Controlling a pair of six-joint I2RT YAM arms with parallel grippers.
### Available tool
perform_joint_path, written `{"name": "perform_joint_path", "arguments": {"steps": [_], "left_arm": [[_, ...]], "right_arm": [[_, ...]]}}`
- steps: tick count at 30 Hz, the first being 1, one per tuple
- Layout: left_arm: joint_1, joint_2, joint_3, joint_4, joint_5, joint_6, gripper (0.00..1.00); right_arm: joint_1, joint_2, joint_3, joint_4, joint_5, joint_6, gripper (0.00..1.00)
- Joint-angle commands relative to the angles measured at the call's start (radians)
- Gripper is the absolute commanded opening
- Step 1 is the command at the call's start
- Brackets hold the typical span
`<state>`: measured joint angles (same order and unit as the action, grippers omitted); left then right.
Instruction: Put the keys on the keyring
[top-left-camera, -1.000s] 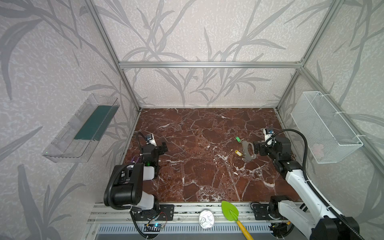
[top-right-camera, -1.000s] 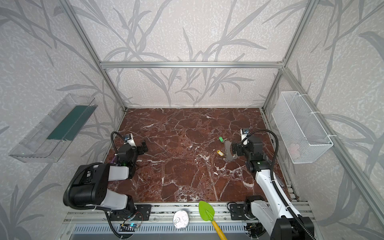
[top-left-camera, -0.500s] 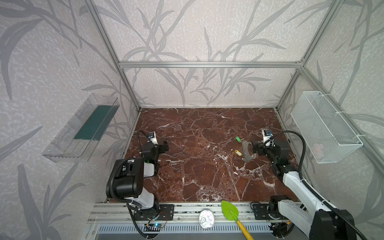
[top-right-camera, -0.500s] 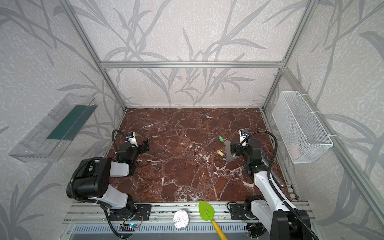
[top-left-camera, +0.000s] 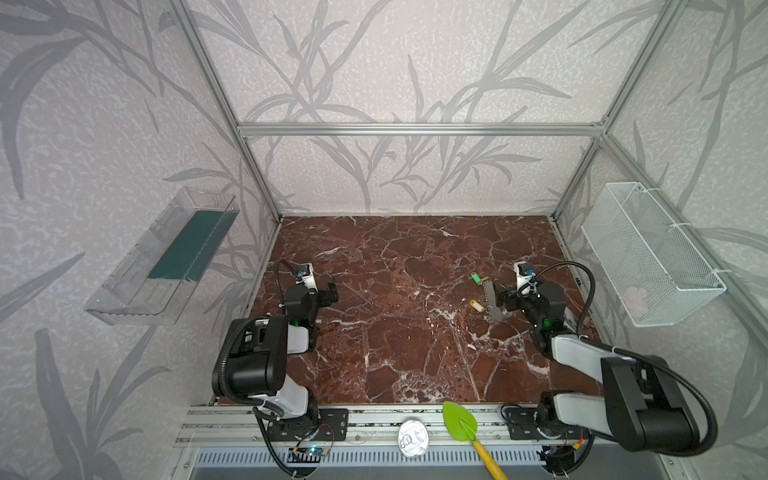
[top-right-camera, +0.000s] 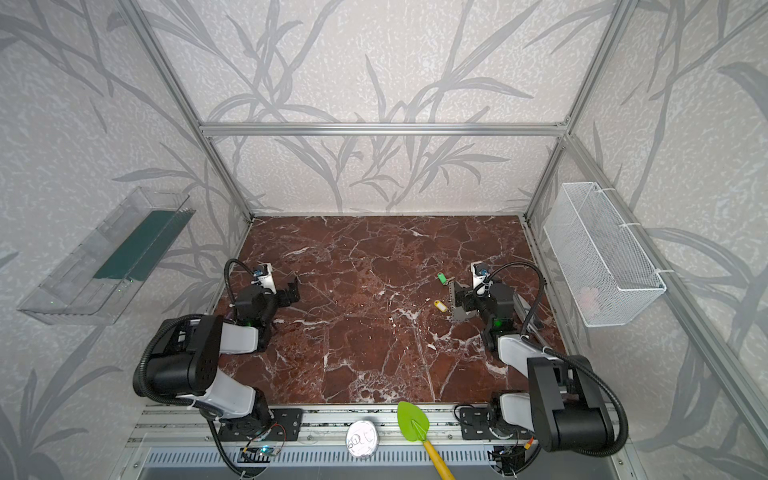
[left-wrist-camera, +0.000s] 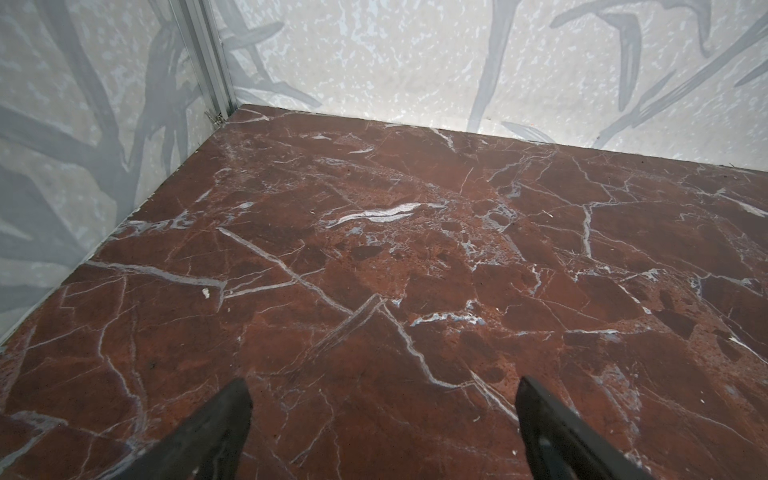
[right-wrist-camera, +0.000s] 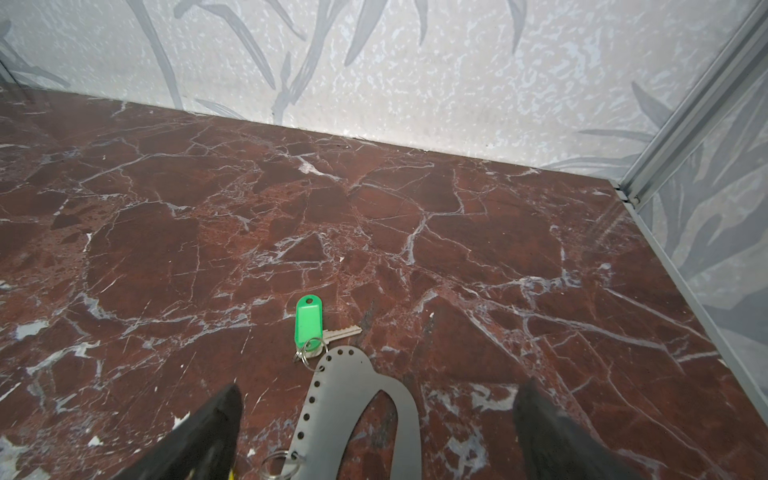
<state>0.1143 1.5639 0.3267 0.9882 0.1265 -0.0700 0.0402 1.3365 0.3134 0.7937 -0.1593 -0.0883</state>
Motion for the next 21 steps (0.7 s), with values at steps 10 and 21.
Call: {"name": "perform_joint_path", "arguments": {"steps": [10,21], "left_arm": [[0.001,0.006,0.025,0.009,0.009,0.019,0.99],[0.001,0.006,0.026,0.008,0.009,0.019,0.99]], "right_arm": [[-0.008,0.228,0.08,0.116,-0.096,0.0,0.99],[-0.011,0.249,0.055,0.197,-0.032,0.027,0.99]]}}
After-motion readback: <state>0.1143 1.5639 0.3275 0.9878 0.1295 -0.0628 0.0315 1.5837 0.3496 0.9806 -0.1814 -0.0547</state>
